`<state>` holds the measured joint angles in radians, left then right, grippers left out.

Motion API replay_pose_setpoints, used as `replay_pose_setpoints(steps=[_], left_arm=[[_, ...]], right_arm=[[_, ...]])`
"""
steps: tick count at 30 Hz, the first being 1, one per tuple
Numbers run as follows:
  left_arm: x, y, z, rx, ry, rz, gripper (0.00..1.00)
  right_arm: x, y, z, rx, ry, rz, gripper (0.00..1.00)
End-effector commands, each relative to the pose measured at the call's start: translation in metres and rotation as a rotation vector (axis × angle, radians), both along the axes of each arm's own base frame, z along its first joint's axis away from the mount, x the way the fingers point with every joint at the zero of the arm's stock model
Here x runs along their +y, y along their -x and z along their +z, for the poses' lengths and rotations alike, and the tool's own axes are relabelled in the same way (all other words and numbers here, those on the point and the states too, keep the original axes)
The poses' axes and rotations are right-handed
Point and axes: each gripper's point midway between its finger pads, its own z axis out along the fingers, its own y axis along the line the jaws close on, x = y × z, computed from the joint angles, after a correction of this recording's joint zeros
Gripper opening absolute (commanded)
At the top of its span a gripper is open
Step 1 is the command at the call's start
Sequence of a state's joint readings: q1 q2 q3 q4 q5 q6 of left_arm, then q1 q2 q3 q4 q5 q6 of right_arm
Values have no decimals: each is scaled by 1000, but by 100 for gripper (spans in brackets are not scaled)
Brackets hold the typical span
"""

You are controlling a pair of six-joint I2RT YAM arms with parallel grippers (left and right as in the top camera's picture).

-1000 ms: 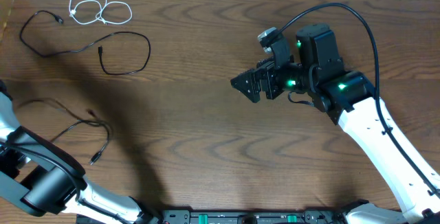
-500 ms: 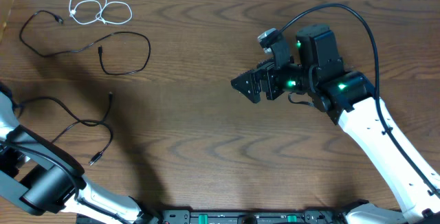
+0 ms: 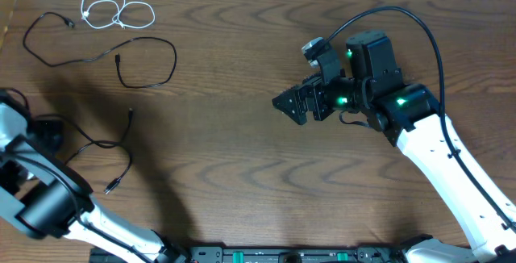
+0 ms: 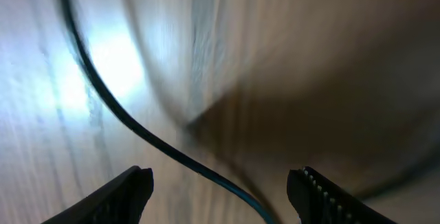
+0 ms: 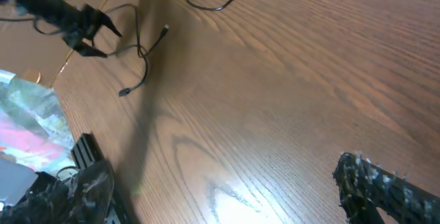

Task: Untangle cables

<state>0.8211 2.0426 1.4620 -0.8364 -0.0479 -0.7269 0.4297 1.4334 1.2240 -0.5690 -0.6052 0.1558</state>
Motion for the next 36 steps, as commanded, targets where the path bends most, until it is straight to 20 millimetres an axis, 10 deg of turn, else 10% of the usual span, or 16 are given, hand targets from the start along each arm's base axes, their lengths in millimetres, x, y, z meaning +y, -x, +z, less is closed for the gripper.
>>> replay_pose_setpoints(steps=[1, 7, 13, 24, 30, 36], left_arm=[[-10, 3, -24, 33, 67, -24, 69], [-9, 2, -45, 49, 84, -46, 67], [2, -8, -54, 15, 46, -47, 26], [35, -39, -48, -105, -93, -69, 25], [38, -41, -41, -111, -109, -110, 62], [37, -41, -14, -130, -133, -113, 75]], right_arm=[[1, 0, -1, -13, 9, 17, 99], [1, 0, -1, -14, 9, 17, 99], [2, 0, -1, -15, 9, 17, 99], [2, 0, 0, -17, 8, 17, 99], [2, 0, 0, -17, 7, 17, 99], [2, 0, -1, -15, 8, 17, 99]])
